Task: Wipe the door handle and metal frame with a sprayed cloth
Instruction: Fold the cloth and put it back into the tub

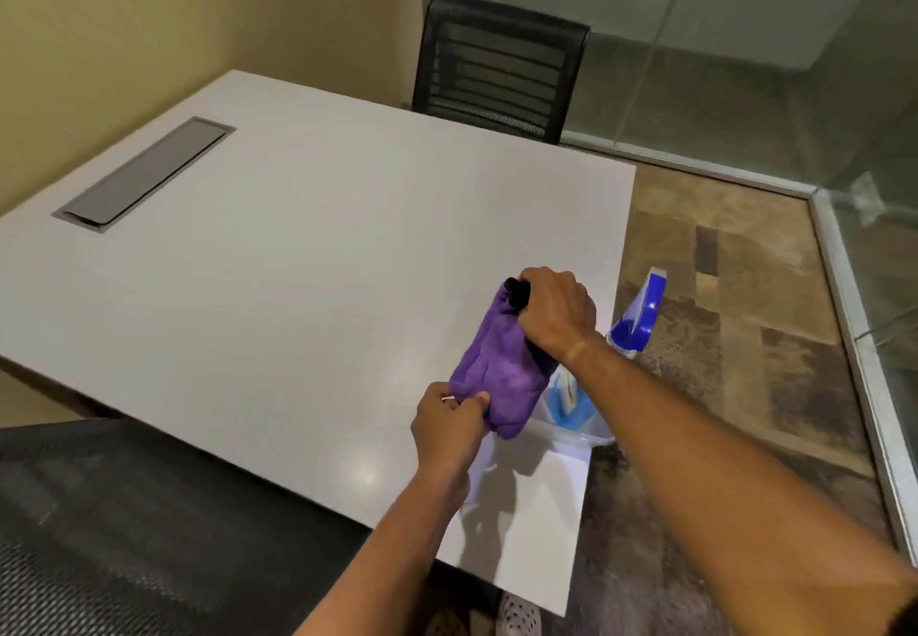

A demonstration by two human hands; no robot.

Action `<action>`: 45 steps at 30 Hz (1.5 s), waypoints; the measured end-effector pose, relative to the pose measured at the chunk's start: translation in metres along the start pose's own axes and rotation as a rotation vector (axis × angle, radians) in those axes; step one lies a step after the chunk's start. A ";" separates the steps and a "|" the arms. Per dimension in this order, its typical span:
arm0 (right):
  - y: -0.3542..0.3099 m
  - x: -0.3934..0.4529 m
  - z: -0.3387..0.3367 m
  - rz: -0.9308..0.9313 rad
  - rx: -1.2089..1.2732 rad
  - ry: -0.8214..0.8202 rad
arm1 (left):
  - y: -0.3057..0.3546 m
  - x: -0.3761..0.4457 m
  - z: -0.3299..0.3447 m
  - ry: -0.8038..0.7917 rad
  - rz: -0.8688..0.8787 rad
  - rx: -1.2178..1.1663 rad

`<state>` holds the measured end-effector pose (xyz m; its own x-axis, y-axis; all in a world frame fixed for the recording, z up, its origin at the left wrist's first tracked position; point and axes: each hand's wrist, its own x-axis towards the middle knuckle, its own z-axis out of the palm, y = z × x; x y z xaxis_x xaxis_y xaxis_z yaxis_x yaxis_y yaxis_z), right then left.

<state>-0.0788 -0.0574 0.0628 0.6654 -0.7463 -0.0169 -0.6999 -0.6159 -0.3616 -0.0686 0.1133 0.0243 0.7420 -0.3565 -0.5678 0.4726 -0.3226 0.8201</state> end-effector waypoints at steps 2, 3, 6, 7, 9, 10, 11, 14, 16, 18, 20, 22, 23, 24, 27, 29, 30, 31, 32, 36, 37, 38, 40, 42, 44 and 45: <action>0.005 0.007 0.006 -0.016 -0.014 0.013 | -0.001 0.008 0.006 0.010 0.027 0.080; 0.008 0.010 0.009 -0.024 -0.021 0.023 | -0.002 0.012 0.008 0.012 0.044 0.121; 0.016 0.015 0.019 -0.061 -0.056 0.035 | -0.005 0.023 0.015 0.024 0.102 0.245; 0.018 0.016 0.022 -0.071 -0.066 0.032 | -0.005 0.026 0.016 0.032 0.119 0.288; 0.023 0.018 0.028 -0.088 -0.074 0.028 | -0.005 0.033 0.020 0.040 0.146 0.356; 0.024 0.019 0.031 -0.098 -0.075 0.026 | -0.005 0.036 0.021 0.044 0.157 0.381; 0.025 0.020 0.034 -0.110 -0.077 0.023 | -0.005 0.039 0.022 0.050 0.167 0.404; 0.026 0.020 0.042 -0.157 -0.099 0.012 | -0.007 0.046 0.026 0.061 0.178 0.445; 0.026 0.018 0.047 -0.179 -0.131 0.002 | -0.008 0.048 0.029 0.063 0.175 0.442; 0.027 0.017 0.051 -0.178 -0.153 0.001 | -0.008 0.050 0.032 0.060 0.174 0.439; 0.028 0.018 0.052 -0.168 -0.153 0.013 | -0.007 0.052 0.037 0.057 0.173 0.424; 0.029 0.020 0.052 -0.169 -0.155 0.029 | -0.006 0.052 0.040 0.052 0.164 0.397; 0.029 0.021 0.051 -0.174 -0.158 0.033 | -0.005 0.051 0.042 0.051 0.158 0.391; 0.029 0.022 0.051 -0.178 -0.160 0.032 | -0.005 0.050 0.043 0.053 0.156 0.394; 0.030 0.021 0.055 -0.183 -0.157 0.023 | -0.005 0.051 0.045 0.059 0.195 0.449; 0.033 0.018 0.058 -0.179 -0.159 0.010 | -0.002 0.052 0.047 0.050 0.234 0.526; 0.034 0.016 0.061 -0.175 -0.160 -0.002 | -0.001 0.054 0.047 0.047 0.248 0.574; 0.035 0.014 0.062 -0.170 -0.161 -0.013 | 0.000 0.055 0.048 0.046 0.257 0.619; 0.036 0.013 0.064 -0.164 -0.165 -0.025 | 0.001 0.057 0.048 0.045 0.264 0.656; 0.035 0.012 0.070 -0.148 -0.163 -0.025 | 0.000 0.061 0.047 0.021 0.322 0.806; 0.034 0.012 0.072 -0.147 -0.151 -0.014 | 0.000 0.061 0.047 0.012 0.342 0.846; 0.033 0.012 0.073 -0.148 -0.141 -0.007 | -0.001 0.061 0.047 0.006 0.367 0.886; 0.032 0.012 0.076 -0.148 -0.132 -0.005 | -0.004 0.061 0.047 0.007 0.432 0.995; 0.032 0.013 0.078 -0.144 -0.128 -0.013 | -0.007 0.063 0.046 0.007 0.561 1.142; 0.034 0.014 0.078 -0.144 -0.116 -0.010 | -0.010 0.068 0.044 -0.062 0.760 1.266; 0.035 0.014 0.079 -0.147 -0.109 -0.007 | -0.012 0.071 0.043 -0.139 0.846 1.307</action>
<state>-0.0733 -0.0693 -0.0238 0.7641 -0.6447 0.0226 -0.6186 -0.7423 -0.2575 -0.0423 0.0547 -0.0291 0.4860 -0.8724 -0.0528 -0.8236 -0.4773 0.3063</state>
